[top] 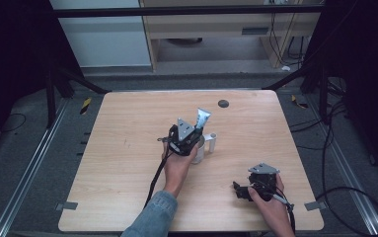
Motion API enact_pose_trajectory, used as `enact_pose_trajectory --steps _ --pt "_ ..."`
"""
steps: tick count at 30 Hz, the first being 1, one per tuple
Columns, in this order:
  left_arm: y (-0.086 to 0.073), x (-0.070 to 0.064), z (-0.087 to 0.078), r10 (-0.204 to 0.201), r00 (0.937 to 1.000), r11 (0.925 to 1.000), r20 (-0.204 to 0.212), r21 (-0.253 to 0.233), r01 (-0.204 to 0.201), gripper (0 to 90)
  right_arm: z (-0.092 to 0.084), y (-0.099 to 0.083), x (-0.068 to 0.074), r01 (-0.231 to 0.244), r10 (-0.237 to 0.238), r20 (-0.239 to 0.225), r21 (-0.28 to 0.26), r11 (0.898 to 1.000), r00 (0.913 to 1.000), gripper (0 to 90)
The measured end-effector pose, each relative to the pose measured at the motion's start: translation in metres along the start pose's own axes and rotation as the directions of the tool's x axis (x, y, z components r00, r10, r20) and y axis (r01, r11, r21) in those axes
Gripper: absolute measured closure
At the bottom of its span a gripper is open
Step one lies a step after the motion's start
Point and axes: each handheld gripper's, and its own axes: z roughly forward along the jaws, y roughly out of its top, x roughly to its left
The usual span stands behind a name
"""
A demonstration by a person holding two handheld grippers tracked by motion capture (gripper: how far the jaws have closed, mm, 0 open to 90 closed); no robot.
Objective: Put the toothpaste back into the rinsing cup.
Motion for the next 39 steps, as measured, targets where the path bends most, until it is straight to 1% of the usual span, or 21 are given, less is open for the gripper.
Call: enact_pose_trajectory --steps 6,17,24,31,35,39 --pt "-0.0044 0.0007 0.0 -0.002 1.0 0.9999 0.001 0.011 0.002 77.2 0.0 0.0 0.0 0.0 0.0 0.0 0.0 1.0 1.0 0.7" --pt "-0.0062 0.0009 -0.0038 -0.003 1.0 1.0 -0.001 0.008 0.003 77.2 0.0 0.0 0.0 0.0 0.0 0.0 0.0 1.0 1.0 0.7" --pt "-0.005 0.0007 -0.0047 -0.006 1.0 0.9998 -0.001 0.019 0.006 76.9 0.0 0.0 0.0 0.0 0.0 0.0 0.0 1.0 1.0 0.7" --pt "-0.0027 0.002 -0.0036 -0.004 0.9999 0.9994 0.012 0.035 0.004 76.5 0.0 0.0 0.0 -0.001 0.001 0.0 0.0 1.0 1.0 0.7" --pt "-0.0016 0.0022 -0.0038 -0.011 0.9998 0.999 0.015 0.044 0.01 76.0 0.0 0.0 0.0 0.0 0.0 0.0 0.0 1.0 1.0 0.7" --pt "0.0003 0.0022 -0.0039 -0.019 0.9997 0.9989 0.016 0.044 0.019 72.8 0.0 0.0 0.0 0.0 0.0 0.0 0.0 1.0 1.0 0.7"
